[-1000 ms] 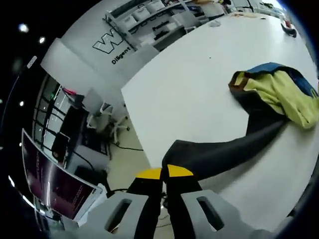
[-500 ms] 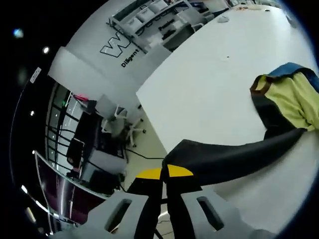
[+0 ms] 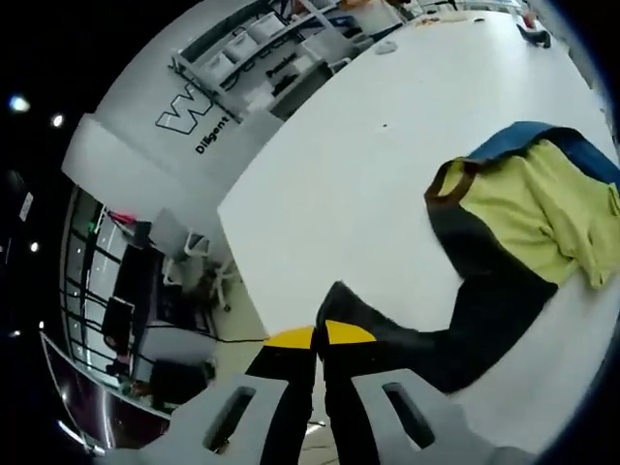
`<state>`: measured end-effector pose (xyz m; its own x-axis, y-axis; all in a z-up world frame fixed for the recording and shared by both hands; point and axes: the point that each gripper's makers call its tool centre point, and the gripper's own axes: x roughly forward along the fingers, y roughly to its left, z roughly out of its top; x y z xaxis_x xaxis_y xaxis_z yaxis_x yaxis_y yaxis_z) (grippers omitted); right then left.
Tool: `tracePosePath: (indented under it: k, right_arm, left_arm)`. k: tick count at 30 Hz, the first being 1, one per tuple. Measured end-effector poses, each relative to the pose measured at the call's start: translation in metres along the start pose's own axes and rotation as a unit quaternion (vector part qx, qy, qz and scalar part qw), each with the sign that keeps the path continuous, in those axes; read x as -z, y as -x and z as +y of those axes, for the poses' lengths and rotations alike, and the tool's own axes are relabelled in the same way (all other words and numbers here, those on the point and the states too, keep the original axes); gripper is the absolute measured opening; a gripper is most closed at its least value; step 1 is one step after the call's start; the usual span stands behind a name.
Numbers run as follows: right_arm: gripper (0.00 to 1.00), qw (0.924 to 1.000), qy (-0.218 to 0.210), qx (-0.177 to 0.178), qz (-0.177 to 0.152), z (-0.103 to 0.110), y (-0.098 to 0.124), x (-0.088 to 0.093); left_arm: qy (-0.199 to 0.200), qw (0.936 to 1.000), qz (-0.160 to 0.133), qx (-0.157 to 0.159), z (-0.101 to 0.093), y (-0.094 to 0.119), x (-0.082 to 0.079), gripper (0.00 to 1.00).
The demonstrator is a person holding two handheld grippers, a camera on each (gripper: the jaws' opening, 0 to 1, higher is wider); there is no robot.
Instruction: Fold the garment on the visible template until the final outline fits inside the template.
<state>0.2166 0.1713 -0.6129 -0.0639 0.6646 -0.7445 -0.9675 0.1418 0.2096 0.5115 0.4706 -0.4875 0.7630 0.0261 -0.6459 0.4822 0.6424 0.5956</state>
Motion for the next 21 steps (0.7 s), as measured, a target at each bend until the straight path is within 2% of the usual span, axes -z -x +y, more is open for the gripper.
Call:
tracePosePath:
  k: [2,6,8,12,16,18,21]
  right_arm:
    - [0.03,0.9998,0.005,0.012,-0.015,-0.003,0.004,-0.003]
    - [0.2,0.998,-0.004,0.03,-0.056,-0.01,0.012,-0.018]
    - [0.26,0.9972,-0.011,0.034,-0.066,-0.013,0.016,-0.022]
    - [0.33,0.9943,-0.024,0.052,-0.089,-0.024,0.024,-0.031]
    - [0.35,0.9929,-0.029,0.069,-0.093,-0.033,0.025,-0.033]
    - [0.37,0.9927,-0.031,0.071,-0.093,-0.034,0.026,-0.032]
    - [0.39,0.9905,-0.037,0.087,-0.1,-0.042,0.029,-0.033]
  left_arm:
    - [0.014,0.9993,-0.012,0.032,-0.027,-0.007,-0.003,0.0]
    - [0.021,0.9984,-0.013,0.052,-0.048,-0.017,0.002,0.0]
    - [0.024,0.9978,-0.014,0.061,-0.057,-0.022,0.006,0.0]
    - [0.064,0.9916,-0.007,0.112,-0.088,-0.027,0.011,0.0]
    - [0.075,0.9888,-0.015,0.128,-0.101,-0.027,0.012,0.0]
    - [0.076,0.9871,-0.015,0.14,-0.105,-0.025,0.012,0.04]
    - [0.085,0.9836,-0.05,0.151,-0.11,-0.01,0.0,0.12]
